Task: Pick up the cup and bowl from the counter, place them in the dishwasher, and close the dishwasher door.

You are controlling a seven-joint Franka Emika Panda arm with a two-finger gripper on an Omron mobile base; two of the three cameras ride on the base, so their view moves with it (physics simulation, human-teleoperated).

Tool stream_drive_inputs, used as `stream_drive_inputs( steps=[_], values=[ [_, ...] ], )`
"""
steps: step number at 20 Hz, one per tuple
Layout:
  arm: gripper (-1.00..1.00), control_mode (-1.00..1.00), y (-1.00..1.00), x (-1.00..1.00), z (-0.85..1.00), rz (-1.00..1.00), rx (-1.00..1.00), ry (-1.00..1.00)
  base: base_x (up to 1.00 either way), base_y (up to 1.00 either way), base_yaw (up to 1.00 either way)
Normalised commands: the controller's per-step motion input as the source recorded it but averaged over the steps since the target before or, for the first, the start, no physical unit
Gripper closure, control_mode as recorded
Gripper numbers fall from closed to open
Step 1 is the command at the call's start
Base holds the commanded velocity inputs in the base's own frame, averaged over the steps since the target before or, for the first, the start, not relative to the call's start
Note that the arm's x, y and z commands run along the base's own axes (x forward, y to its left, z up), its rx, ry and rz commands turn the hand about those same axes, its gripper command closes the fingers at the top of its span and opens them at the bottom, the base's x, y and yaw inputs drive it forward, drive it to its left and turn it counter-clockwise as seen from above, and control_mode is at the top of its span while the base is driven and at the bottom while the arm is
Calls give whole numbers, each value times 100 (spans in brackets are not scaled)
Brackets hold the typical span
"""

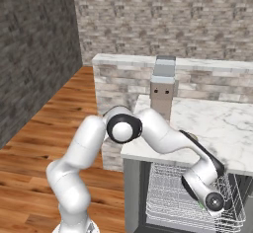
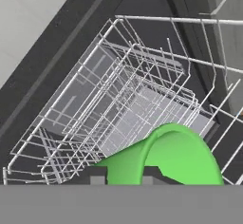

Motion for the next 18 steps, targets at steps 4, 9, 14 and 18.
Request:
stream_drive_inputs(
  steps=[4, 9, 14, 18],
  values=[
    [100, -100, 0, 8, -44, 0, 0, 1, 0, 0, 0],
    [100, -100, 0, 13, -33, 0, 0, 0, 0, 0, 0],
    [100, -100, 0, 12, -12, 0, 0, 0, 0, 0, 0],
    [100, -100, 0, 12, -5, 0, 0, 0, 0, 0, 0]
  ],
)
